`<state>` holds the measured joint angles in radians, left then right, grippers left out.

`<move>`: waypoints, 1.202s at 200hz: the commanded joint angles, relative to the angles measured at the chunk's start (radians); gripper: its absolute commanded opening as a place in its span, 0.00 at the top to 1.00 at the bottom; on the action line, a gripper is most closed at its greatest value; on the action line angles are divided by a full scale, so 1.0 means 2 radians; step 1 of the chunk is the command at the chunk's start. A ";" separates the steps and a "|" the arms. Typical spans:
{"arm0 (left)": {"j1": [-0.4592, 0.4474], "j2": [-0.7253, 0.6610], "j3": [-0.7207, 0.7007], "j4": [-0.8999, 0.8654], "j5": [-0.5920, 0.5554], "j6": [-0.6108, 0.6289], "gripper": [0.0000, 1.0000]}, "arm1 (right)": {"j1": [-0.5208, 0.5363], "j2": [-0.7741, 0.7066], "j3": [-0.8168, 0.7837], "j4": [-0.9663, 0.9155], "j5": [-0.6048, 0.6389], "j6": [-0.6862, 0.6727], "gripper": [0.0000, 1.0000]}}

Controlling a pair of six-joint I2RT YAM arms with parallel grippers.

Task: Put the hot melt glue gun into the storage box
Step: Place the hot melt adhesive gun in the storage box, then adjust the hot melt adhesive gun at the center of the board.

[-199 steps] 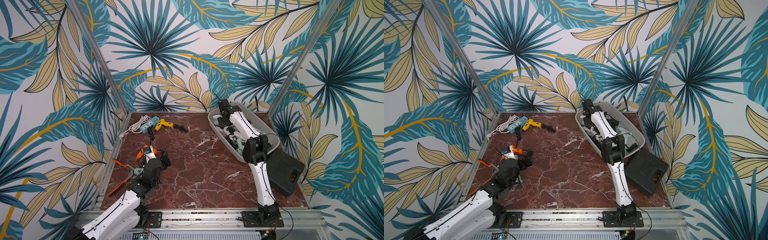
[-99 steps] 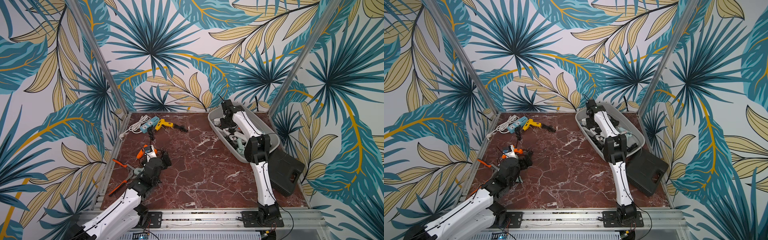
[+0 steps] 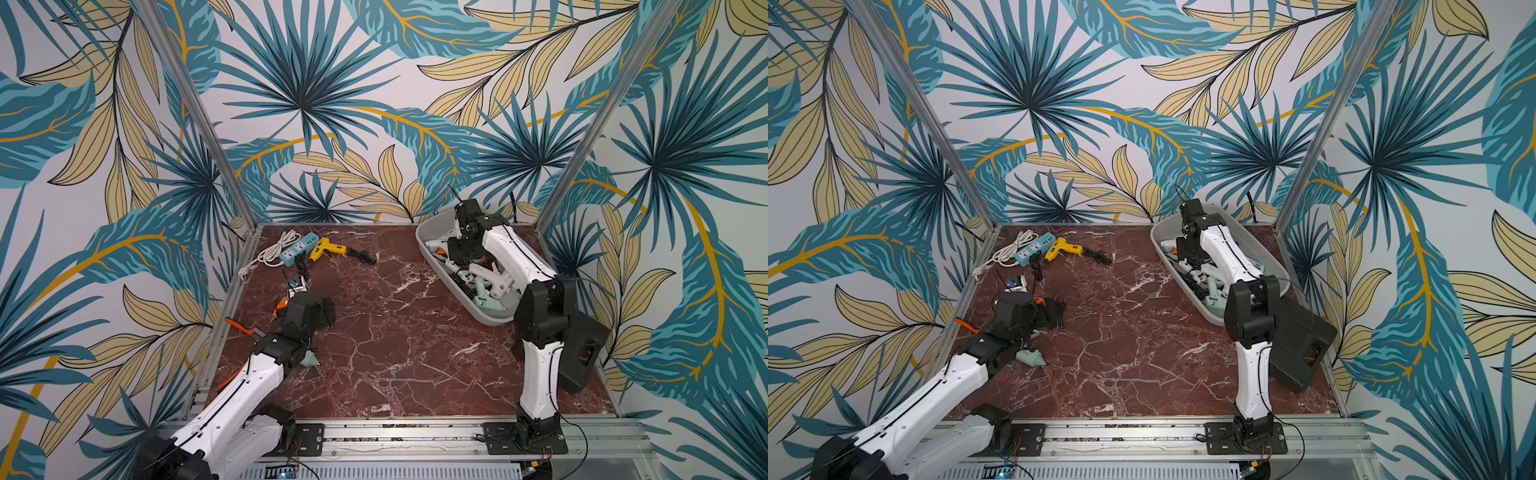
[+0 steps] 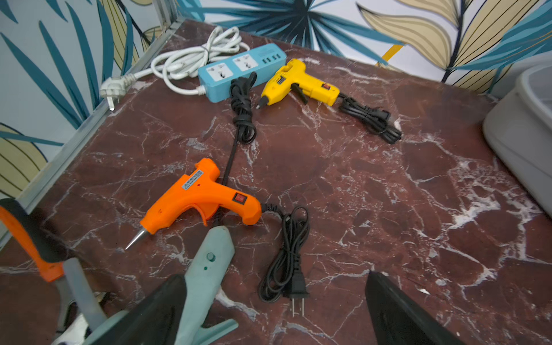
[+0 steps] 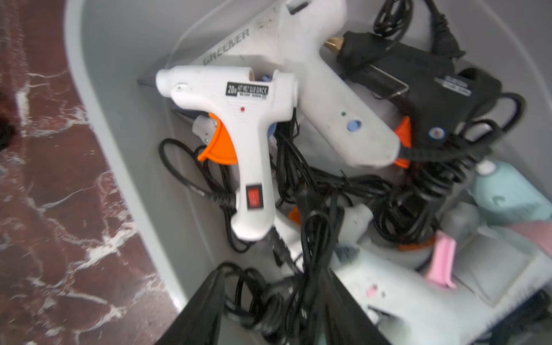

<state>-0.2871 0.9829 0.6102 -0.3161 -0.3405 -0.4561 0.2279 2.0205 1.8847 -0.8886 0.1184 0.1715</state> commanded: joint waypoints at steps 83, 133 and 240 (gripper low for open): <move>0.146 0.190 0.137 -0.174 0.181 0.101 0.14 | 0.010 -0.263 -0.347 0.175 0.000 0.162 0.31; 0.147 0.270 0.166 -0.208 0.154 0.119 0.27 | 0.011 -0.307 -0.368 0.179 0.016 0.162 0.31; 0.153 0.359 0.193 -0.205 0.170 0.148 0.46 | 0.013 -0.310 -0.361 0.170 0.027 0.158 0.31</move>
<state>0.0151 1.6772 0.9775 -0.7101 -0.0391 -0.1806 0.2478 1.4082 1.1660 -0.5453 0.1478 0.4828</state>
